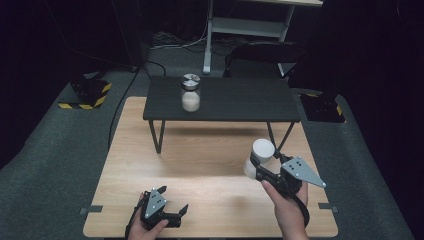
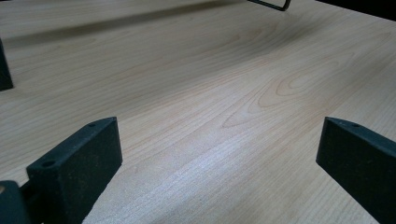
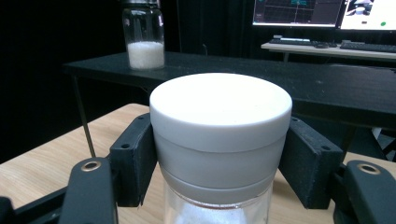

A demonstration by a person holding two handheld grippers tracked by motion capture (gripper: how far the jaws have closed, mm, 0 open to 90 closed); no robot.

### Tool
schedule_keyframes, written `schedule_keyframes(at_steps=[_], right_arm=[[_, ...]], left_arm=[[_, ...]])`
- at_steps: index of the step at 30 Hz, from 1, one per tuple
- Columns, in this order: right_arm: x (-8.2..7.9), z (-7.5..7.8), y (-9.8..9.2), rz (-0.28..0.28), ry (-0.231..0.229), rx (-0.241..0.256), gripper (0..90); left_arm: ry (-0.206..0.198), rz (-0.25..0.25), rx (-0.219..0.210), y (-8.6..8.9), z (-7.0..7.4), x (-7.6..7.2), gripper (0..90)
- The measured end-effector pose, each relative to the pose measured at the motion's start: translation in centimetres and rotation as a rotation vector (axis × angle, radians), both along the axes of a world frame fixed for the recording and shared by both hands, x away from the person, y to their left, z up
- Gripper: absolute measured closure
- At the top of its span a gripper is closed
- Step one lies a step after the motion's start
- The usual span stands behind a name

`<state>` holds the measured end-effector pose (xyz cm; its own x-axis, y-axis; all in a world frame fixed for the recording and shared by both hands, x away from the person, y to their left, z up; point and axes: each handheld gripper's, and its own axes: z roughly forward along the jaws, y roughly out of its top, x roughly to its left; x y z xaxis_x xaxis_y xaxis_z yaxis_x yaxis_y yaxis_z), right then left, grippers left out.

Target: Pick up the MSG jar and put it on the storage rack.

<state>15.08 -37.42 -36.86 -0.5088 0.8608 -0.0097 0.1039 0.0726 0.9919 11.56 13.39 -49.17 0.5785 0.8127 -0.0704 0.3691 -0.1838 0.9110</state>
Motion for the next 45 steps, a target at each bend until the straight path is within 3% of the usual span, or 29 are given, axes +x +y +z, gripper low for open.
schedule_keyframes(at_steps=[14,37,45], right_arm=[[1.5,2.9,1.1,0.000,-0.030,0.009,34.0],[4.8,6.9,2.5,-0.028,-0.038,0.025,34.0],[5.9,8.3,3.4,-0.039,-0.047,0.008,34.0]], left_arm=[[0.002,-0.001,-0.001,0.0,0.0,0.0,0.2],[0.008,0.000,-0.001,0.1,0.1,0.1,0.3],[0.012,-0.001,-0.008,0.2,0.0,0.2,0.2]])
